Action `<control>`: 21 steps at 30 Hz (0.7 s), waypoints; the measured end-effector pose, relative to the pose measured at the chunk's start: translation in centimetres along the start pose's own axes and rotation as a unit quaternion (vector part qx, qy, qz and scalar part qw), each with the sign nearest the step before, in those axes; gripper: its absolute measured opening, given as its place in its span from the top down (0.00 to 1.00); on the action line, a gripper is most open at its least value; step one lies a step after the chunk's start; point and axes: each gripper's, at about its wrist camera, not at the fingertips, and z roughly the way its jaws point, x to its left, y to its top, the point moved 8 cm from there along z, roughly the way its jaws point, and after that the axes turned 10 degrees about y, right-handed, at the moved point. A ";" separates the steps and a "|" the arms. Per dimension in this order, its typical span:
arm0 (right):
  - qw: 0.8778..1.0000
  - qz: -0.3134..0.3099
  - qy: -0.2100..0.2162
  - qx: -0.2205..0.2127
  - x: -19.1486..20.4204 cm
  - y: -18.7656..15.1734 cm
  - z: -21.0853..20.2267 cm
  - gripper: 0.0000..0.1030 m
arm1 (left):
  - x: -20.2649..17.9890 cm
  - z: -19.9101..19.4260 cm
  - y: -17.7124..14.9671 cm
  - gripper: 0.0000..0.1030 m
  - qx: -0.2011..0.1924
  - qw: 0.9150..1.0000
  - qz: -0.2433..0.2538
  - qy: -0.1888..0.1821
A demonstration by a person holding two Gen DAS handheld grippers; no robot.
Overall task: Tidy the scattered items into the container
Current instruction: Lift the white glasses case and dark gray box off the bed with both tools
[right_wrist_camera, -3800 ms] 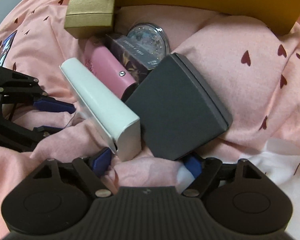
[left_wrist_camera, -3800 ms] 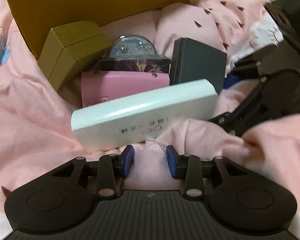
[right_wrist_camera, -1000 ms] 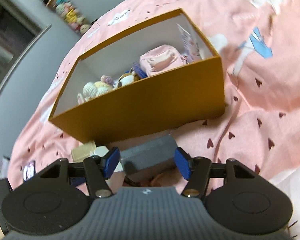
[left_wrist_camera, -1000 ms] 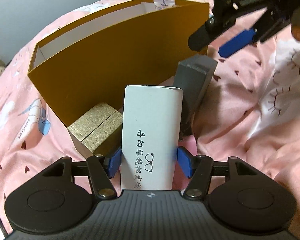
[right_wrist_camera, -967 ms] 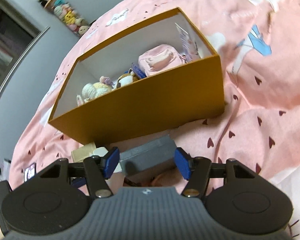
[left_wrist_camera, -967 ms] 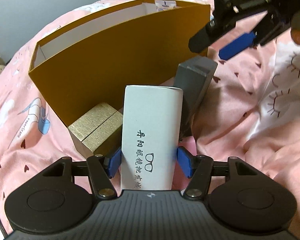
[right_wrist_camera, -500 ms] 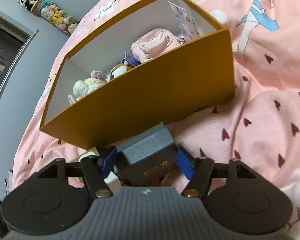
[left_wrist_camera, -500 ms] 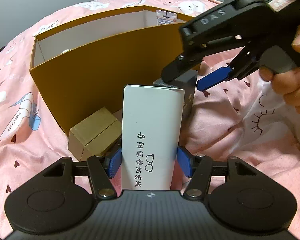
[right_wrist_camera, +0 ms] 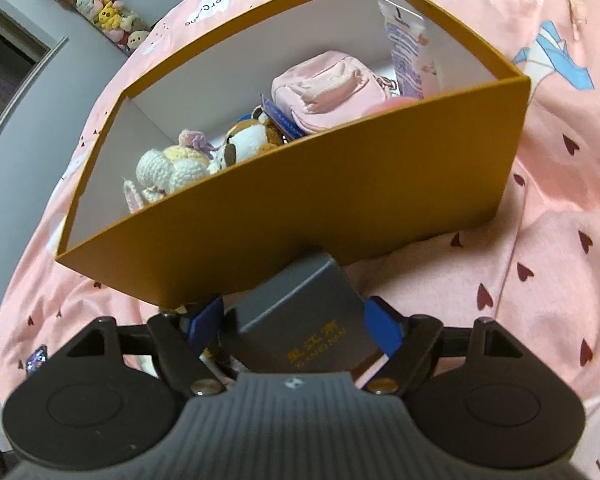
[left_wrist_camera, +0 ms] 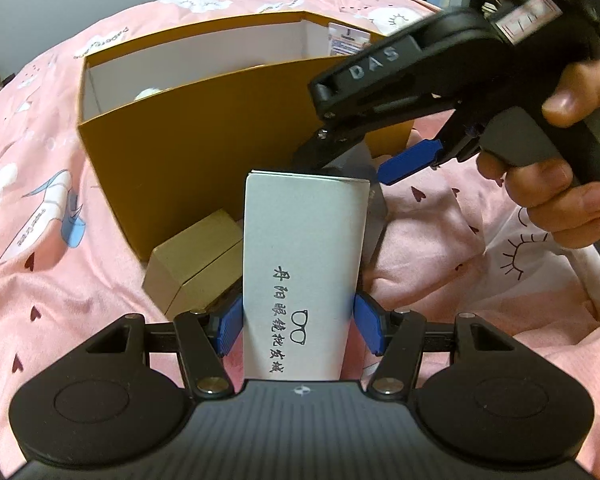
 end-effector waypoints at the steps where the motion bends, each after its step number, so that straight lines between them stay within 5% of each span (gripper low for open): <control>1: 1.000 -0.005 -0.002 -0.002 0.0 0.0 -0.1 0.25 | 0.2 -0.1 -0.1 0.33 0.002 1.000 -0.004 0.001; 21: 0.999 -0.009 -0.022 -0.038 -4.1 -2.4 -5.8 0.36 | 0.9 -1.0 0.1 0.33 0.008 0.999 -0.032 0.001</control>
